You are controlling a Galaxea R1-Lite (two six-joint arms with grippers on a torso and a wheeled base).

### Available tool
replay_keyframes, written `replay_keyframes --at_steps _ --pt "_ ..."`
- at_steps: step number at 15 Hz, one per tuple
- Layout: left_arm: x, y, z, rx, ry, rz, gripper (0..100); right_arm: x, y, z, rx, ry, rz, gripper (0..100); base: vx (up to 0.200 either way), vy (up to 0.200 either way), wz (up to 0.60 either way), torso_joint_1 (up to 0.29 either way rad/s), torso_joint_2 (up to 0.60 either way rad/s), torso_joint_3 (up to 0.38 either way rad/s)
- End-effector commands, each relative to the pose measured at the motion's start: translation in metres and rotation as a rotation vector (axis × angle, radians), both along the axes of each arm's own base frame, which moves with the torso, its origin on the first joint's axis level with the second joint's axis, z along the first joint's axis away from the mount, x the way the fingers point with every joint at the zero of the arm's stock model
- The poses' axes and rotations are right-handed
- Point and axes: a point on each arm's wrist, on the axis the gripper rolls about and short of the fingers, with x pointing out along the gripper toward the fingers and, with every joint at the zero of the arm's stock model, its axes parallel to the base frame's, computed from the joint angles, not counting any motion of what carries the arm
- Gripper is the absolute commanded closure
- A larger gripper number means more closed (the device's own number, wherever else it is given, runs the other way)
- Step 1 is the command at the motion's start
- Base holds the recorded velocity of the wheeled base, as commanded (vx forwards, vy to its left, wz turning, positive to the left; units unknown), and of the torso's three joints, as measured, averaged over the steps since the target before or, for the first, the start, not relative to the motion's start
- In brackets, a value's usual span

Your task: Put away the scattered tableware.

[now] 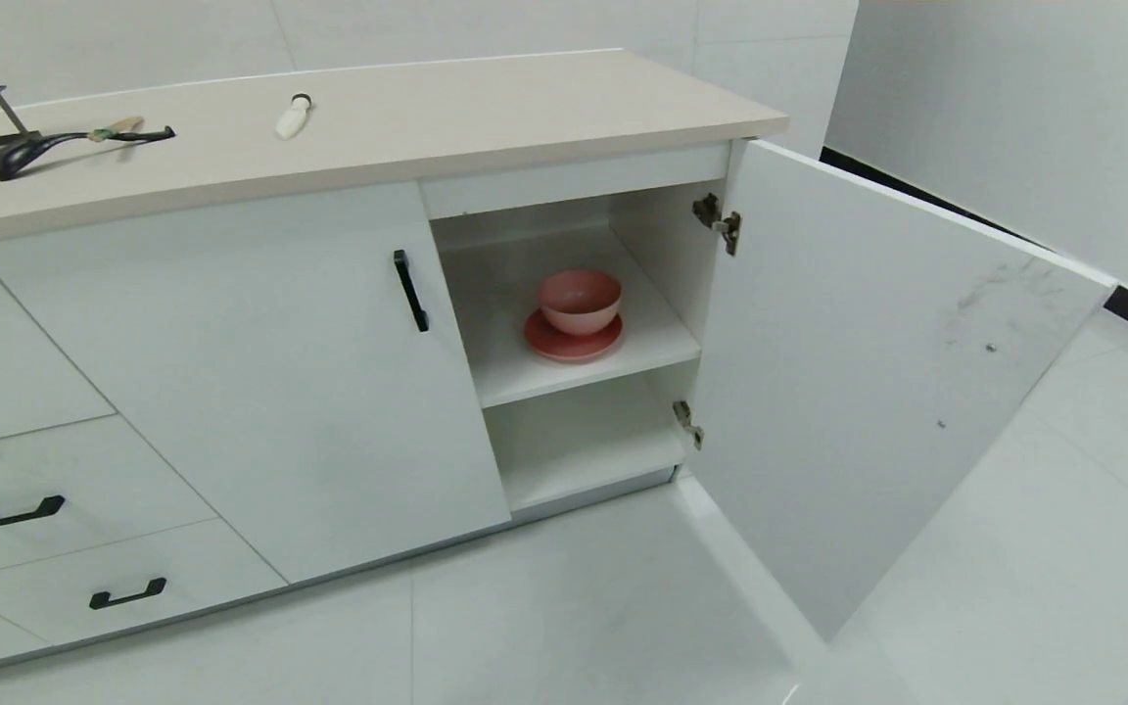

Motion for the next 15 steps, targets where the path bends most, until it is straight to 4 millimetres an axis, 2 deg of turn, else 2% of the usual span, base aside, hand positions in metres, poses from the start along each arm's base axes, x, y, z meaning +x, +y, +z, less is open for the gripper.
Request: replay_keyframes --at_steps 1,10,12,15 --pt "0.0000 0.0000 0.0000 -0.001 0.000 0.001 0 0.0002 0.0000 0.0001 -0.001 0.003 0.000 0 0.000 -0.200 0.00 0.002 0.00 0.002" --pt "0.0000 0.0000 0.0001 -0.009 -0.002 0.001 0 0.0002 0.0000 0.0001 -0.001 0.003 0.000 0 0.000 -0.200 0.00 0.003 0.00 0.001" --pt "0.0000 0.0000 0.0001 -0.021 -0.002 0.001 0 0.0004 0.0002 0.0000 -0.005 0.006 0.009 0 0.000 0.000 0.00 0.000 0.00 0.000" --pt "0.0000 0.0000 0.0001 -0.021 -0.002 0.001 0 0.0004 0.0002 0.0000 -0.005 0.006 0.010 0 0.000 0.000 0.60 0.001 0.00 0.002"
